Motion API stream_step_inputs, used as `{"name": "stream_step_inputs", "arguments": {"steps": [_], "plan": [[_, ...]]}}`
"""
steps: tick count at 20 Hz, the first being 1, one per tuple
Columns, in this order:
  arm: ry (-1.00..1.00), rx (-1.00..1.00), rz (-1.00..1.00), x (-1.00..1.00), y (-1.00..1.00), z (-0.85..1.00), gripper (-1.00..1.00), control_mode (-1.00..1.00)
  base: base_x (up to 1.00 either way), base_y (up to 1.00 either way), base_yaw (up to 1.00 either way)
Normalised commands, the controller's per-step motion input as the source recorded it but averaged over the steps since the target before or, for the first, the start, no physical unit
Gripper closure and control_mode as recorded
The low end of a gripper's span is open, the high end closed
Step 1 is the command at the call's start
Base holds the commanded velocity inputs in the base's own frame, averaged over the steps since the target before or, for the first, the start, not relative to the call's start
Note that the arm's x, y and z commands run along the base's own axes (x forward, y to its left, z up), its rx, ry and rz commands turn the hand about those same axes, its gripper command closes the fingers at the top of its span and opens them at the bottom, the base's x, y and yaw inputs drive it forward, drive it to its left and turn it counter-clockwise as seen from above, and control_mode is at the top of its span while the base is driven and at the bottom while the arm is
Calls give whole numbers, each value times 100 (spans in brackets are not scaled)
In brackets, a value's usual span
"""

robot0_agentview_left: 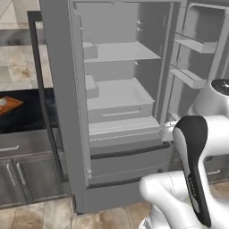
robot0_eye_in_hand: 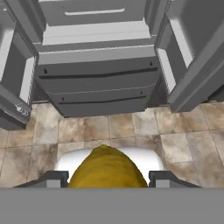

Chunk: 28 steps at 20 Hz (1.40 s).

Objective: Retrieve a lemon from the fridge and place it on the cutting board with the fish.

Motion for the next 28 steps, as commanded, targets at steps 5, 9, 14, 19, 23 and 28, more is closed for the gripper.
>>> {"name": "stream_step_inputs", "arguments": {"steps": [5, 9, 14, 19, 23, 28], "plan": [[0, 0, 0, 0, 0, 0, 100, 100, -52, 41, 0], [0, 0, 0, 0, 0, 0, 100, 100, -21, 81, 0], [0, 0, 0, 0, 0, 0, 100, 100, -11, 84, 0], [0, 0, 0, 0, 0, 0, 100, 100, -13, 81, 0], [0, 0, 0, 0, 0, 0, 100, 100, -7, 78, 0], [0, 0, 0, 0, 0, 0, 100, 100, 0, 73, 0]]}}
